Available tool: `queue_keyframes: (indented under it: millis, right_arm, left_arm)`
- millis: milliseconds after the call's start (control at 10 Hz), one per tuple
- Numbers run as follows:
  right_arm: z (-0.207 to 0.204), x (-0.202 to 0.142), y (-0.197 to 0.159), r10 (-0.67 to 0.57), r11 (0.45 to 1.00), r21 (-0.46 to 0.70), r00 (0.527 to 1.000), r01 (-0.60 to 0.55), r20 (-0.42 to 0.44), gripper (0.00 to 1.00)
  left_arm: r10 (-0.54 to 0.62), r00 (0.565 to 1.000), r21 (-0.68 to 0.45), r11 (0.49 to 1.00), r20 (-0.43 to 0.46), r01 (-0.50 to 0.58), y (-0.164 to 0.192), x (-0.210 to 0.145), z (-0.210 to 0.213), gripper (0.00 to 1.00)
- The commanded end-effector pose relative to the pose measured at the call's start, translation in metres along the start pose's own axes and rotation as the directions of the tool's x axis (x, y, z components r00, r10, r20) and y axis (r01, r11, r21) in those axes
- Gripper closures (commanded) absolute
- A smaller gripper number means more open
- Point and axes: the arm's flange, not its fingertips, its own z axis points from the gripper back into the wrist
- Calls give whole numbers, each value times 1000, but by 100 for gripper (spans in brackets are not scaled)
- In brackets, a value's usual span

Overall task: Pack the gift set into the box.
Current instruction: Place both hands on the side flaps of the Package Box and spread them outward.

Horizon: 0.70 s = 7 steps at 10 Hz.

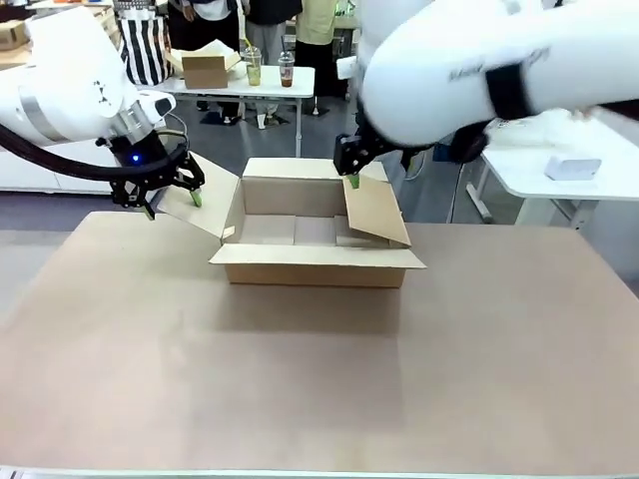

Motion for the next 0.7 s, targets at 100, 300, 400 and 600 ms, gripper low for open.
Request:
queue_keyframes:
  millis: [100,300,400,600]
  right_arm:
    - [-81,77,83,-45,985,-170,989,20,-142,0]
    - [-122,75,102,-49,946,-324,989,3,-136,0]
    - [-133,70,105,-31,942,-336,986,-26,-162,0]
    - [-143,62,95,-53,922,-387,983,-20,-176,0]
  left_arm:
    - [12,1000,13,1000,0,-12,-1,0,3,0]
    - [12,1000,13,1000,0,-12,-1,0,3,0]
    - [12,1000,13,1000,0,-12,-1,0,3,0]
    - [12,1000,13,1000,0,-12,-1,0,3,0]
